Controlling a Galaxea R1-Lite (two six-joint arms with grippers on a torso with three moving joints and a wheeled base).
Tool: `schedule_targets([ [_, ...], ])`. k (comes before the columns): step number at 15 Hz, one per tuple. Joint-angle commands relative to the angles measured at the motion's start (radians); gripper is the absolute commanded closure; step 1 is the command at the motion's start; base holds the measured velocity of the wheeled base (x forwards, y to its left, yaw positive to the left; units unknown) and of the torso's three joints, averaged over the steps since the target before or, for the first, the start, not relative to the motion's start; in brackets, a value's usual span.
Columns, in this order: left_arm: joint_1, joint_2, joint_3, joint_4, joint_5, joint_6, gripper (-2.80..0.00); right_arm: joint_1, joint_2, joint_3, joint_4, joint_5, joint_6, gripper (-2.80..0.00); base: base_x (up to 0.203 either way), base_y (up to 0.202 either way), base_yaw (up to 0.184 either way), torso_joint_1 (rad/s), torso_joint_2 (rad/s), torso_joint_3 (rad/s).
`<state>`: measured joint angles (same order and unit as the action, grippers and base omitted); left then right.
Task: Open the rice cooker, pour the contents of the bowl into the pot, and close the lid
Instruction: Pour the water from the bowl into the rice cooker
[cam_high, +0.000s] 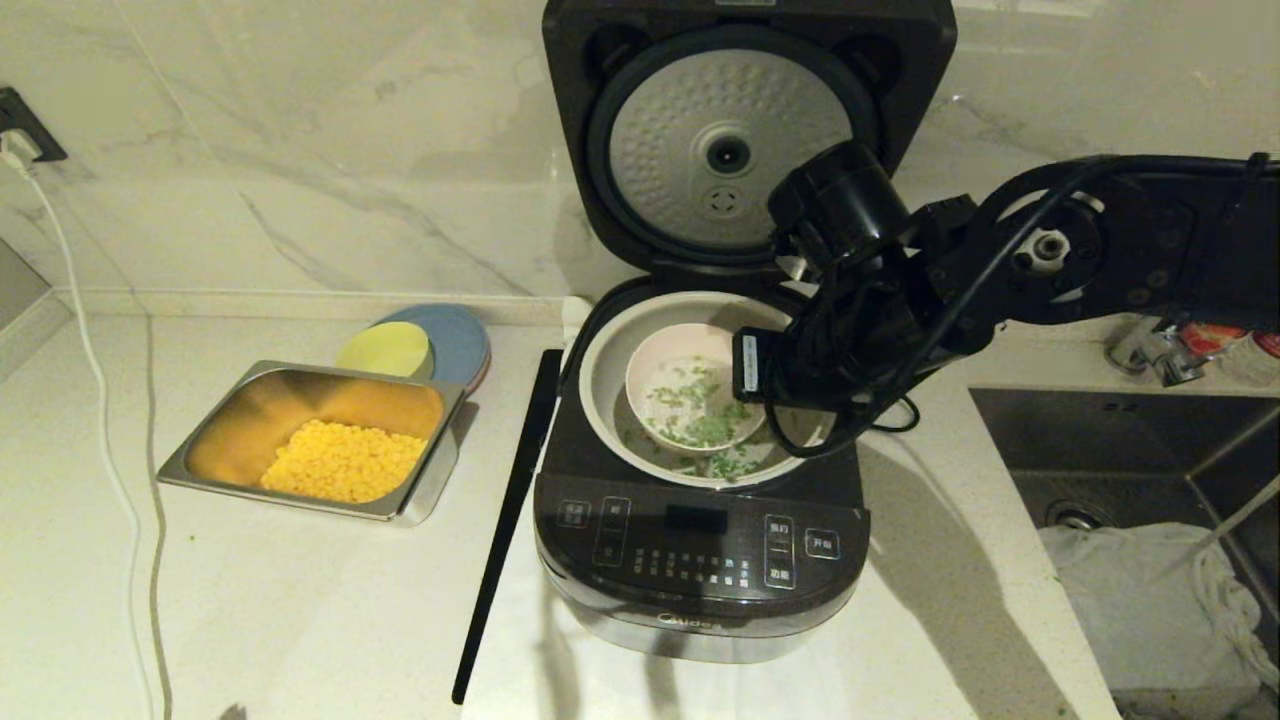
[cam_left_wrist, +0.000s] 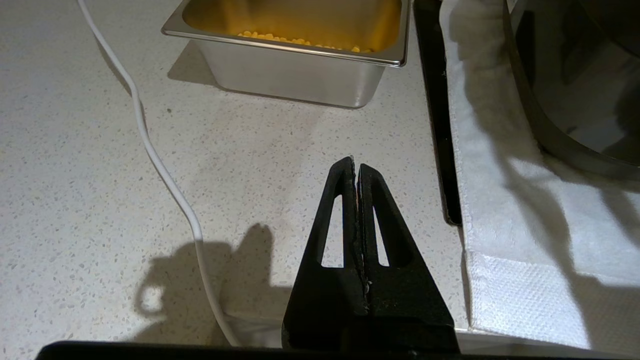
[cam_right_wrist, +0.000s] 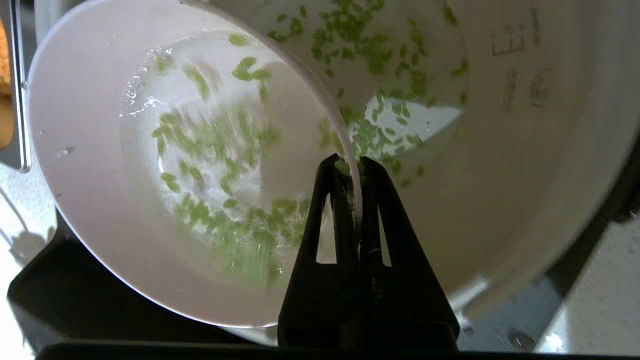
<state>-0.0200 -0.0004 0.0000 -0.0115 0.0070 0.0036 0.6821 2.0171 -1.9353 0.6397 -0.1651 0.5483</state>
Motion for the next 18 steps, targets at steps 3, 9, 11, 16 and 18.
schedule_targets([
  [3, 0.0, -0.001, 0.009, -0.001, 0.001, 0.0, 0.0, 0.0, 0.046, -0.001, -0.053, -0.074, 0.001, 0.0, 0.0, 0.0, 0.0, 0.0, 0.0, 0.0],
  [9, 0.0, -0.001, 0.009, -0.001, 0.001, -0.001, 0.0, 0.031, 0.033, 0.01, -0.116, -0.315, -0.025, 0.0, 0.0, 0.0, 0.0, 0.0, 0.0, 0.0],
  [11, 0.0, -0.001, 0.009, -0.001, 0.001, 0.001, 0.0, 0.05, 0.045, 0.023, -0.149, -0.443, -0.047, 0.0, 0.0, 0.0, 0.0, 0.0, 0.0, 0.0],
  [16, 0.0, -0.001, 0.009, -0.001, 0.001, 0.001, 0.0, 0.086, 0.041, 0.19, -0.531, -0.592, -0.171, 0.0, 0.0, 0.0, 0.0, 0.0, 0.0, 0.0],
  [18, 0.0, -0.001, 0.009, -0.001, 0.001, -0.001, 0.0, 0.093, 0.032, 0.285, -0.707, -0.622, -0.232, 0.0, 0.0, 0.0, 0.0, 0.0, 0.0, 0.0],
])
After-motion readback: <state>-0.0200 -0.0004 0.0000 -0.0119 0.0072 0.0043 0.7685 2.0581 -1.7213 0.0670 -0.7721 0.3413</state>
